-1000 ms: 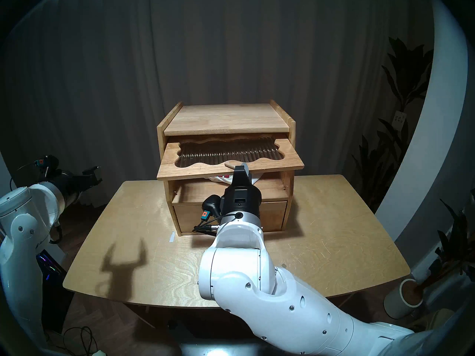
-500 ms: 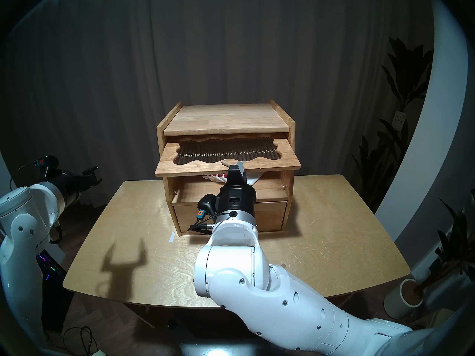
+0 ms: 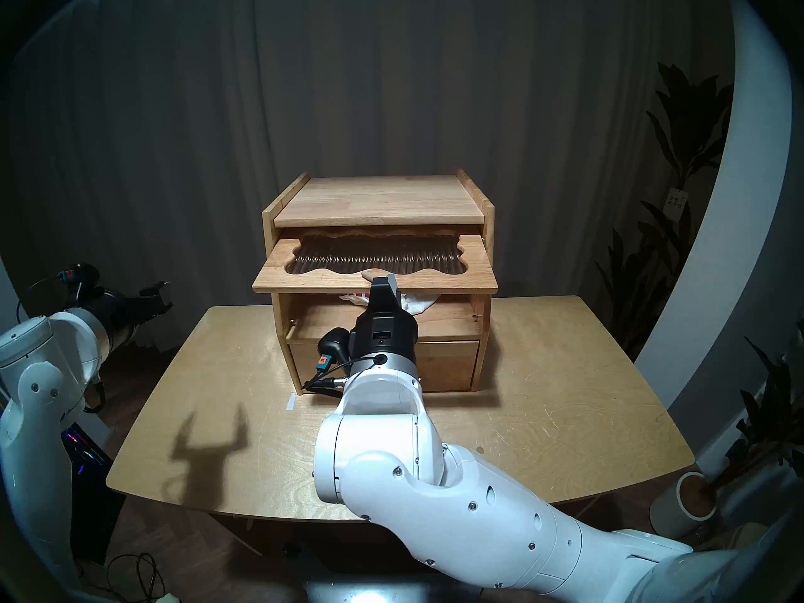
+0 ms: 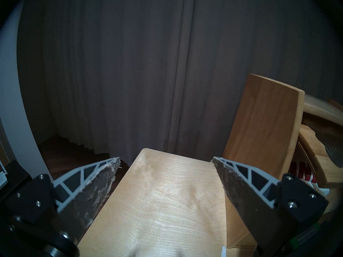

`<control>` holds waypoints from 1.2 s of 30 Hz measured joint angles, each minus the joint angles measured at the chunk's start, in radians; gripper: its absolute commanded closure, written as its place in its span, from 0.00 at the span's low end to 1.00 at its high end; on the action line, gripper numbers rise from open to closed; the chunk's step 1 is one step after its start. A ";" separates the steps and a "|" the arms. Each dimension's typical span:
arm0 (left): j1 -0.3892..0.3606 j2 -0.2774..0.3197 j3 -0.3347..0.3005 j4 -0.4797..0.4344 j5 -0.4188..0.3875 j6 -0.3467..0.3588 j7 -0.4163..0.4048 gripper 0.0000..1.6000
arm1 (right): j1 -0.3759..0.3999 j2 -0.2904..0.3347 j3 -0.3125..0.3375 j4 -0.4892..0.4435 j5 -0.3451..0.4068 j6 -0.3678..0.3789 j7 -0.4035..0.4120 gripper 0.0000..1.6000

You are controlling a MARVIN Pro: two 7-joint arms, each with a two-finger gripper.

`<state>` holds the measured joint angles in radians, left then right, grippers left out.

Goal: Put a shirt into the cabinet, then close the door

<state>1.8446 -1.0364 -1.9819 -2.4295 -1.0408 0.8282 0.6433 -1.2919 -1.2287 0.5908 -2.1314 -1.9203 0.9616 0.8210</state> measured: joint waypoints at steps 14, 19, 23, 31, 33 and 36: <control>0.000 0.000 0.000 0.000 0.000 0.000 0.000 0.00 | -0.022 0.100 -0.022 -0.097 -0.003 -0.007 0.055 1.00; 0.000 0.000 0.000 0.000 0.000 0.000 0.000 0.00 | -0.054 0.135 -0.013 -0.127 -0.007 -0.007 0.055 1.00; 0.000 0.000 0.000 0.000 0.000 0.000 0.000 0.00 | -0.069 0.151 -0.010 -0.136 -0.002 -0.007 0.054 1.00; 0.000 0.000 0.000 0.000 0.000 0.000 0.000 0.00 | -0.073 0.153 -0.025 -0.113 0.050 -0.002 0.044 1.00; 0.000 0.000 0.000 0.000 0.000 0.000 0.000 0.00 | -0.062 0.148 -0.039 -0.100 0.070 -0.001 0.042 1.00; 0.000 0.000 0.000 0.000 0.001 0.000 0.000 0.00 | -0.048 0.142 -0.057 -0.080 0.105 -0.001 0.042 1.00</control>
<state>1.8444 -1.0364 -1.9818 -2.4296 -1.0402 0.8282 0.6433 -1.3400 -1.0870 0.5343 -2.2116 -1.8155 0.9603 0.8626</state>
